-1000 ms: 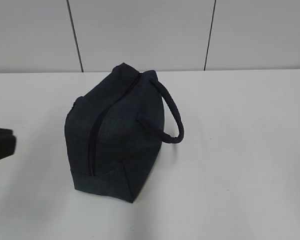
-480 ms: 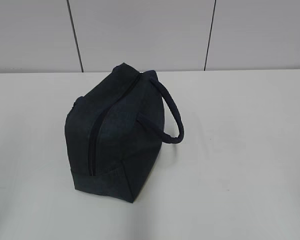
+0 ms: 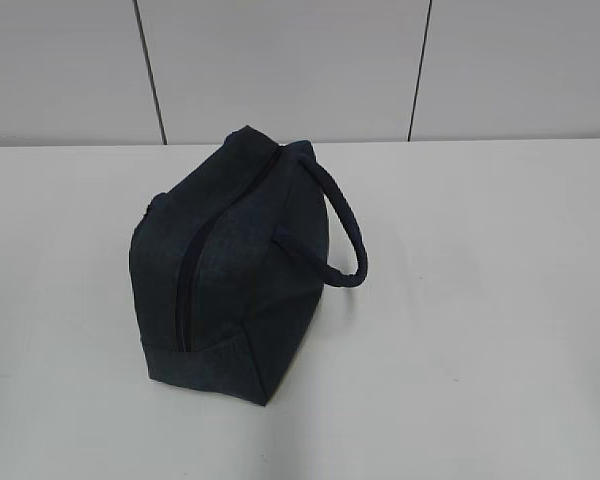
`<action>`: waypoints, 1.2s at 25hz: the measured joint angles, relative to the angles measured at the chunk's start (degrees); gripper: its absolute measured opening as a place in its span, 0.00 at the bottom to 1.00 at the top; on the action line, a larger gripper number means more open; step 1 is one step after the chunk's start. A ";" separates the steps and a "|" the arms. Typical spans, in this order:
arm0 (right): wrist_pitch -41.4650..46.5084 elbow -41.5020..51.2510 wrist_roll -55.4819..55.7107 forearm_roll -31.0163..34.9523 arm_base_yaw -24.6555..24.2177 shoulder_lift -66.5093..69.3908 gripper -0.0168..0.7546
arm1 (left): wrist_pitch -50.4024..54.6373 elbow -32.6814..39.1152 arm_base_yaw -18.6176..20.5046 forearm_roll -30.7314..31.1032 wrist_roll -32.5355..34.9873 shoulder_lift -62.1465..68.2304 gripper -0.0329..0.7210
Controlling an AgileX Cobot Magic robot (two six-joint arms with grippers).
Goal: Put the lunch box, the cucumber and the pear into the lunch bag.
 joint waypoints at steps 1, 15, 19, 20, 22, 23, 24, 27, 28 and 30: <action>0.00 0.00 0.00 0.00 0.00 0.00 0.16 | -0.06 0.00 0.00 0.00 -0.08 0.00 0.04; 0.00 0.00 0.00 0.00 -2.23 -0.17 0.16 | -0.16 0.00 3.59 0.06 -0.15 0.00 0.04; -0.12 0.00 -0.11 -0.41 -9.44 -0.28 0.16 | -0.23 0.00 11.40 0.06 -0.15 0.00 0.04; -0.12 0.00 -0.11 -0.67 -11.64 -0.28 0.16 | -0.23 0.00 13.15 0.01 -0.15 0.00 0.04; -0.21 0.00 -0.11 -0.82 -14.78 -0.32 0.16 | -0.27 0.00 15.43 0.01 -0.15 0.00 0.04; -0.21 0.00 -0.11 -0.92 -15.68 -0.32 0.16 | -0.27 0.00 15.95 0.01 -0.15 0.00 0.04; -0.21 0.00 -0.11 -0.92 -16.45 -0.32 0.16 | -0.27 0.00 16.27 0.01 -0.15 0.00 0.04; -0.21 0.00 -0.11 -0.92 -16.76 -0.32 0.16 | -0.27 0.00 16.46 0.01 -0.15 0.00 0.04; -0.21 0.00 -0.11 -0.92 -16.76 -0.32 0.16 | -0.27 0.00 16.46 0.01 -0.15 0.00 0.04; -0.21 0.00 -0.11 -1.05 -16.76 -0.32 0.16 | -0.27 0.00 16.46 0.01 -0.15 0.00 0.04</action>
